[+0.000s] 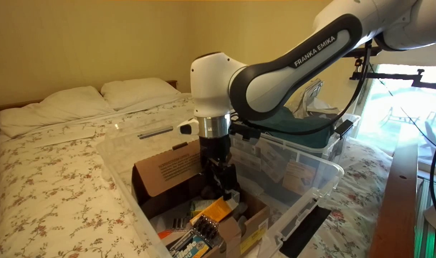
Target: Move two small, orange boxes to the storage bin on the right
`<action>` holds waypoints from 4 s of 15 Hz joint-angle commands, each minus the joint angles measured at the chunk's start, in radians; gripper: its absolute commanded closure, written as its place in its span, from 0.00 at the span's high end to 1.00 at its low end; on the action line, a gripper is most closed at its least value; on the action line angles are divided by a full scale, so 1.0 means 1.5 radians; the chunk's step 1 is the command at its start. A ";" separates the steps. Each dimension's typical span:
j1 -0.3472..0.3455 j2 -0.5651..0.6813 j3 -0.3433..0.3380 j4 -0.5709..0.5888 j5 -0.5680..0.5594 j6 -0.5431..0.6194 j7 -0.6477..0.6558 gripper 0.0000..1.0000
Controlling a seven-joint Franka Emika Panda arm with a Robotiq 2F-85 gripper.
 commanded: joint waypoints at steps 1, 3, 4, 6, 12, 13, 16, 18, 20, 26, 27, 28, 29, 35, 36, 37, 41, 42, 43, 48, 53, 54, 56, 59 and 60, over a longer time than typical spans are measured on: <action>0.035 0.032 -0.035 0.001 -0.042 0.007 0.020 1.00; 0.039 0.041 -0.042 -0.002 -0.048 0.013 0.025 1.00; 0.042 0.045 -0.046 -0.004 -0.051 0.016 0.029 1.00; 0.046 0.050 -0.050 -0.002 -0.059 0.020 0.033 1.00; 0.044 0.050 -0.054 -0.005 -0.072 0.025 0.037 0.59; 0.044 0.050 -0.055 -0.005 -0.072 0.025 0.037 0.51; 0.044 0.046 -0.056 -0.007 -0.072 0.014 0.037 0.31; 0.044 0.027 -0.056 -0.005 -0.073 -0.001 0.041 0.18; 0.046 -0.017 -0.055 -0.015 -0.079 -0.002 0.052 0.06; 0.046 -0.116 -0.047 -0.035 -0.082 -0.006 0.076 0.11; 0.050 -0.117 -0.048 -0.034 -0.085 -0.017 0.079 0.27; 0.047 -0.116 -0.042 -0.036 -0.070 -0.029 0.079 0.33; 0.045 -0.117 -0.036 -0.037 -0.056 -0.052 0.077 0.40; 0.047 -0.100 -0.021 -0.091 -0.036 -0.009 0.079 0.82; 0.051 -0.093 -0.029 -0.104 -0.045 0.042 0.104 0.88; 0.055 -0.084 -0.036 -0.109 -0.053 0.061 0.122 0.94; 0.048 -0.075 -0.029 -0.100 -0.041 0.050 0.104 0.94; 0.076 -0.076 -0.062 -0.102 -0.101 0.048 0.145 0.99; 0.078 -0.070 -0.066 -0.107 -0.118 0.061 0.149 0.99; 0.093 -0.035 -0.094 -0.133 -0.163 0.108 0.218 1.00; 0.102 -0.018 -0.103 -0.141 -0.173 0.161 0.239 1.00; 0.103 -0.017 -0.105 -0.139 -0.174 0.169 0.241 1.00; 0.102 -0.012 -0.105 -0.136 -0.169 0.177 0.235 0.92; 0.101 -0.011 -0.107 -0.138 -0.166 0.186 0.233 0.60; 0.101 -0.012 -0.109 -0.139 -0.167 0.187 0.233 0.53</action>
